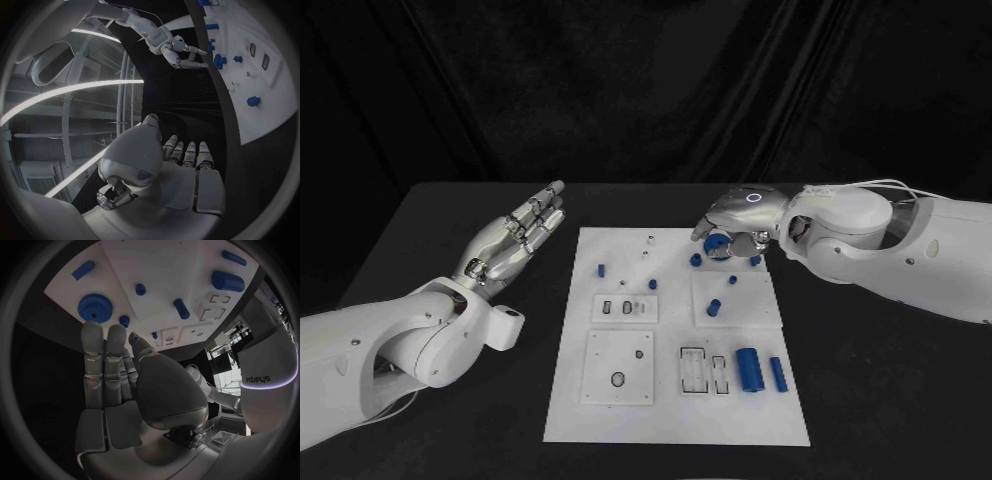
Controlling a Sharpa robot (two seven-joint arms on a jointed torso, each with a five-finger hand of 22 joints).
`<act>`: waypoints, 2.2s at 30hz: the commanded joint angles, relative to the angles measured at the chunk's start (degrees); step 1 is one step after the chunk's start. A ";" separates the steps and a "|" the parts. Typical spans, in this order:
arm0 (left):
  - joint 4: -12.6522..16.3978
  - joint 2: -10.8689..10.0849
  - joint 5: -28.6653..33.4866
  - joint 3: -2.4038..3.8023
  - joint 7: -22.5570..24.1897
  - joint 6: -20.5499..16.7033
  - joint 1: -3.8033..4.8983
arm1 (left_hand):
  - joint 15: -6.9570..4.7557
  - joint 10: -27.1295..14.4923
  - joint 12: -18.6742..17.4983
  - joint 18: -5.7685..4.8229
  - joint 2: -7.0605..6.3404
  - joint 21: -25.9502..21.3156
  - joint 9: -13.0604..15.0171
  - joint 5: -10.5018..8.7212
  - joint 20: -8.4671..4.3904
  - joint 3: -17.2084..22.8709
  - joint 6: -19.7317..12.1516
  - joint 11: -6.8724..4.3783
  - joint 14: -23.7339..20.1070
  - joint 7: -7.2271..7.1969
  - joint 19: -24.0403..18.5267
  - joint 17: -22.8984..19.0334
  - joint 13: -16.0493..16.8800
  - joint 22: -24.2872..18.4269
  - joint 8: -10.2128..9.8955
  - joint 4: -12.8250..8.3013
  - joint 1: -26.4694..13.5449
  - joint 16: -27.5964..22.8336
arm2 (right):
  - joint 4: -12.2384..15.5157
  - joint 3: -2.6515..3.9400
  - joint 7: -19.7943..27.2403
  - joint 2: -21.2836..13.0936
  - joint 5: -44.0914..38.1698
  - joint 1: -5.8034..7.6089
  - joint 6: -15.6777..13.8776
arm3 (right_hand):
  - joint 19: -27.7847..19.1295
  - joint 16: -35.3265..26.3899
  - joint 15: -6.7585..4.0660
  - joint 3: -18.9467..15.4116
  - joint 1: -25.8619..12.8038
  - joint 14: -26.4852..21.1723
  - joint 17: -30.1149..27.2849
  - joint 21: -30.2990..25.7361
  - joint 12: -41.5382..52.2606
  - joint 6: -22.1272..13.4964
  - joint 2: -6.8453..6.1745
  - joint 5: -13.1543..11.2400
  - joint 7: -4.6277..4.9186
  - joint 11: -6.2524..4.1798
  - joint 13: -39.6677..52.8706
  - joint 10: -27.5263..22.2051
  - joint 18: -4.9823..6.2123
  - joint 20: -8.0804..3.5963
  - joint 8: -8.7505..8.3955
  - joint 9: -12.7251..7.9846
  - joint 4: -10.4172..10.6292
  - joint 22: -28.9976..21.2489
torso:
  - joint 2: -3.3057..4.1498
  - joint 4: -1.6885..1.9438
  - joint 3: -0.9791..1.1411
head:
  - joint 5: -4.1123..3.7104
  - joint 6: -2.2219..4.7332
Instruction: Assemble the parts on the task board
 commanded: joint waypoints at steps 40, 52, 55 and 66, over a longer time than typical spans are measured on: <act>-2.33 1.47 -0.22 0.05 16.34 3.36 0.16 | 1.23 0.01 -0.37 -0.92 0.44 -0.19 0.02 2.26 0.50 1.04 0.13 2.77 -0.03 2.16 0.04 -0.05 -0.09 -0.09 0.22 -0.28 2.59 -0.21 | -9.12 0.03 1.90 6.24 -1.60 -4.62 -2.63 | -2.37 4.41 1.81 6.26 -1.74 -0.99 2.43 6.40 -0.71 1.39 -1.72 -1.07 -0.63 0.31 -0.11 2.61 -0.94 1.88 0.53 0.13 0.89 8.71 | 0.05 0.11 -0.08 | -0.37 -0.67; -3.17 1.92 -0.22 0.05 15.95 4.11 0.16 | 1.03 0.01 -0.37 -0.70 0.56 -0.19 0.04 2.49 0.56 1.22 0.18 3.47 -0.03 2.61 0.04 -0.05 -0.09 -0.09 0.24 -0.29 2.90 -0.21 | -11.00 0.03 2.43 7.53 -1.60 -6.05 -3.15 | -3.70 3.82 1.88 10.42 -2.81 -1.80 0.98 6.29 -0.01 7.43 -2.98 -1.41 -0.87 0.03 -0.05 6.64 -0.75 2.07 1.77 0.87 1.90 9.49 | 0.07 0.10 -0.12 | -0.34 -0.97; -3.42 2.04 -0.22 0.05 15.79 4.43 0.16 | 1.03 0.01 -0.37 -0.61 0.64 -0.19 0.05 2.60 0.65 1.30 0.24 3.72 -0.03 2.80 0.04 -0.05 -0.09 -0.09 0.25 -0.29 3.01 -0.21 | -11.38 0.03 2.67 7.71 -1.60 -6.38 -3.57 | -3.82 3.73 1.78 11.48 -2.73 -1.89 0.76 6.34 -0.04 8.27 -3.11 -1.76 -0.76 -0.10 -0.09 7.46 -0.74 2.03 1.87 1.01 2.06 9.71 | 0.06 0.13 -0.13 | -0.39 -1.07; -3.86 2.14 -0.22 0.05 15.61 4.85 0.15 | 1.08 0.01 -0.37 -0.31 0.75 -0.19 0.10 2.78 1.05 1.45 0.53 4.16 -0.03 3.26 0.04 -0.05 -0.09 -0.09 0.31 -0.31 3.22 -0.21 | -11.43 0.03 3.89 7.43 -1.60 -6.79 -7.72 | -4.70 3.02 0.63 16.51 -0.46 -2.63 -0.24 6.52 0.95 15.06 -3.46 -4.40 -1.03 -1.77 0.01 13.69 -0.72 1.10 4.27 3.27 1.43 10.96 | 0.01 0.08 -0.17 | -0.06 -1.37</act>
